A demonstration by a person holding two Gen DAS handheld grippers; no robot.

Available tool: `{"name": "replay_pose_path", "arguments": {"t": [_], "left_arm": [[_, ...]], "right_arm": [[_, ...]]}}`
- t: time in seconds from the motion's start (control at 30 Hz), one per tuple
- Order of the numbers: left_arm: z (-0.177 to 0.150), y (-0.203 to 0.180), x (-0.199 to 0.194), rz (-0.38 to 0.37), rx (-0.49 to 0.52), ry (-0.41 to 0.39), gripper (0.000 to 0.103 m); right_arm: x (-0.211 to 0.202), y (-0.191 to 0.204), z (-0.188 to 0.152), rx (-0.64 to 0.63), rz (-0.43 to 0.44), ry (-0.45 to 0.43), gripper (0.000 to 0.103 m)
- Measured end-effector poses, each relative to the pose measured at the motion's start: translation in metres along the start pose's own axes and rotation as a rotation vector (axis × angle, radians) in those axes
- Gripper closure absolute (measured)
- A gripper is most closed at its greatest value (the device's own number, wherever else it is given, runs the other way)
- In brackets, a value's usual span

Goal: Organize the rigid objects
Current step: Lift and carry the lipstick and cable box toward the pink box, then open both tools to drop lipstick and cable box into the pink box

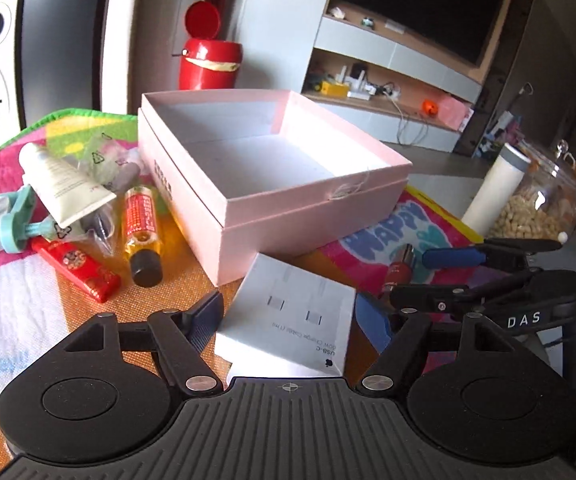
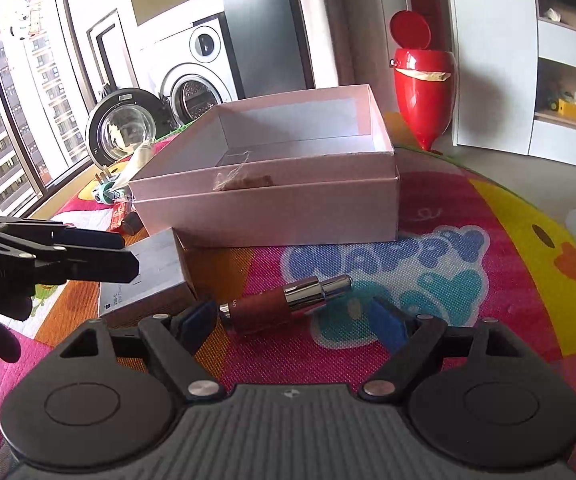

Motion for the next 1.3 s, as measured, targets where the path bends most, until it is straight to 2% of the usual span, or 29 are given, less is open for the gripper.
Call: {"name": "replay_pose_path", "arguments": {"t": [0.1, 0.2, 0.33, 0.53, 0.67, 0.87, 0.93, 1.0, 1.13, 1.17, 1.23, 1.3], "left_arm": [[-0.015, -0.020, 0.012, 0.075, 0.120, 0.063, 0.025], [-0.023, -0.032, 0.015, 0.139, 0.202, 0.039, 0.024], [-0.021, -0.031, 0.016, 0.152, 0.179, 0.012, 0.027], [-0.025, -0.034, 0.014, 0.168, 0.194, 0.001, 0.028], [-0.030, -0.034, 0.006, 0.168, 0.186, -0.024, 0.029], [-0.029, -0.042, -0.029, 0.152, 0.153, -0.089, 0.029], [-0.015, -0.047, -0.044, 0.131, 0.153, -0.125, 0.029], [0.011, -0.050, -0.057, 0.145, 0.178, -0.174, 0.029], [0.095, -0.058, -0.075, 0.160, 0.261, -0.308, 0.029], [0.113, -0.057, -0.075, 0.158, 0.265, -0.317, 0.029], [0.153, -0.046, -0.063, 0.131, 0.190, -0.305, 0.028], [0.167, -0.027, -0.046, 0.098, 0.082, -0.295, 0.029]], "right_arm": [[0.001, 0.002, 0.000, -0.011, -0.008, 0.004, 0.019], [0.001, 0.003, 0.000, -0.022, -0.013, 0.005, 0.019], [0.005, 0.006, 0.002, -0.052, -0.020, 0.011, 0.019], [0.012, 0.018, 0.005, -0.180, -0.012, 0.002, 0.020], [0.010, 0.025, 0.005, -0.255, 0.003, -0.014, 0.025], [-0.034, 0.021, 0.012, -0.306, 0.012, -0.112, 0.025], [-0.055, 0.018, 0.024, -0.303, 0.011, -0.179, 0.025], [-0.075, 0.014, 0.048, -0.300, -0.022, -0.281, 0.025], [-0.084, 0.016, 0.102, -0.309, -0.081, -0.408, 0.025], [-0.081, 0.018, 0.116, -0.309, -0.090, -0.426, 0.025], [-0.071, 0.021, 0.141, -0.299, -0.079, -0.445, 0.025], [-0.057, 0.022, 0.154, -0.282, -0.079, -0.428, 0.024]]}}
Point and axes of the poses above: each gripper's, at about its wrist camera, not at the fingertips, and x roughly the way its jaws point, y to its left, z to its top, the point moved 5 cm from there along x, roughly the way its jaws point, and after that the axes turned 12 degrees about -z, right-handed, at the moved point
